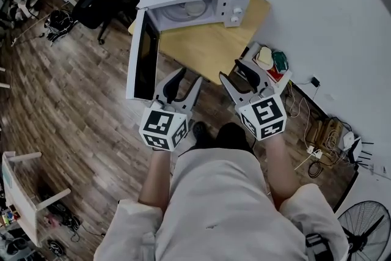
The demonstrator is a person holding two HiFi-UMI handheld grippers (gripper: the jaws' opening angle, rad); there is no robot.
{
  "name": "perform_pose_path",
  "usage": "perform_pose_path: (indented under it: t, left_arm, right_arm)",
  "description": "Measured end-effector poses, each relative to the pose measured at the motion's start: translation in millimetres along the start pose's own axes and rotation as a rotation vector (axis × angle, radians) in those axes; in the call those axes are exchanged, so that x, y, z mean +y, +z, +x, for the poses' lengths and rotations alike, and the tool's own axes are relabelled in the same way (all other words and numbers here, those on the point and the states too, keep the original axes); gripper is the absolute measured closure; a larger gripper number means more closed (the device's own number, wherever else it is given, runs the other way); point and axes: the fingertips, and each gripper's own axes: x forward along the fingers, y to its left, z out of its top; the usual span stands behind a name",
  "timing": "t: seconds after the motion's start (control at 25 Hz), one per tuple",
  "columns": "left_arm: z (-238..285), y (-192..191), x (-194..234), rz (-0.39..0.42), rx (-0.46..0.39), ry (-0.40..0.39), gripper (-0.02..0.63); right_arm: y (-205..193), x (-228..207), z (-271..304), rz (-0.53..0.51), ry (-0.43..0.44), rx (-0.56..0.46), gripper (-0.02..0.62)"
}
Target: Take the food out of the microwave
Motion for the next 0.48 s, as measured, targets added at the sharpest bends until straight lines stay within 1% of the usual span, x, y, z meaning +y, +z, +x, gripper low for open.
perform_pose_path:
  t: [0.2,0.48]
  left_arm:
    - [8,-8,9,-0.013,0.026,-0.005,0.434]
    - [26,-23,33,-0.045,0.049,0.017,0.434]
  right_arm:
    - [-12,-5,17,0.007,0.003,0.039,0.4]
    - [-28,-19,56,0.005,0.025,0.094,0.399]
